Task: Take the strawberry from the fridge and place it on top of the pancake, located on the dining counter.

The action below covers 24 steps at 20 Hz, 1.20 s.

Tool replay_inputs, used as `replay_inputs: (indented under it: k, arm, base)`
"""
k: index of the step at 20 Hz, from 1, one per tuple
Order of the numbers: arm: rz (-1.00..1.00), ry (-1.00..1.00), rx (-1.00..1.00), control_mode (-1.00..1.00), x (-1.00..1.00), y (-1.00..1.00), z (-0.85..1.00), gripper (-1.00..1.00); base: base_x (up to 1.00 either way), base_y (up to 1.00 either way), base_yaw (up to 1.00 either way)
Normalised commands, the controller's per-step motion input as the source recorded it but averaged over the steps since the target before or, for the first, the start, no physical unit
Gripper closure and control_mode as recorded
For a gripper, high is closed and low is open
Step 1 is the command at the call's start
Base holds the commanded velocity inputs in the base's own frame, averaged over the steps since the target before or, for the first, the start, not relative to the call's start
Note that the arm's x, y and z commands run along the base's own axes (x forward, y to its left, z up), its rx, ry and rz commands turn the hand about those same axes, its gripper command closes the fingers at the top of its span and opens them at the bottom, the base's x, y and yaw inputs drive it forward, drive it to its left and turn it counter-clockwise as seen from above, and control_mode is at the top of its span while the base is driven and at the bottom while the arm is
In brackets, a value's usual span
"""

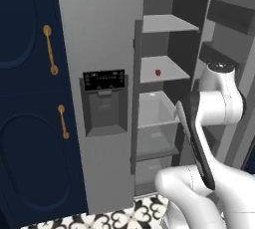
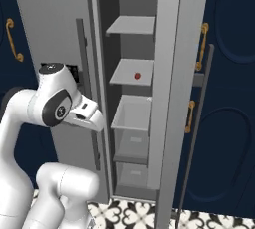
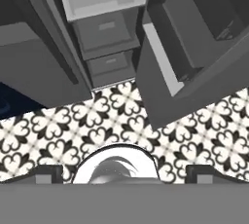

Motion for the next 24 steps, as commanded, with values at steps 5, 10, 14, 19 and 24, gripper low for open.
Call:
replay_inputs:
  k: [5,10,14,19,24]
  arm:
    - [0.00,0.00,0.00,1.00,0.00,0.00,0.00,-1.00]
    - [0.00,0.00,0.00,1.00,0.00,0.00,0.00,-1.00]
    - [0.00,0.00,0.00,1.00,0.00,0.00,0.00,-1.00]
    - [0.00,0.00,0.00,1.00,0.00,0.00,0.00,-1.00]
    - [0.00,0.00,0.00,1.00,0.00,0.00,0.00,-1.00]
  base:
    - [0.22,0.24,-0.37]
    - [0.35,0.14,-0.07]
    - [0.77,0.06,0.00]
    - [0.79,0.04,0.00]
    - [0.63,0.00,0.02]
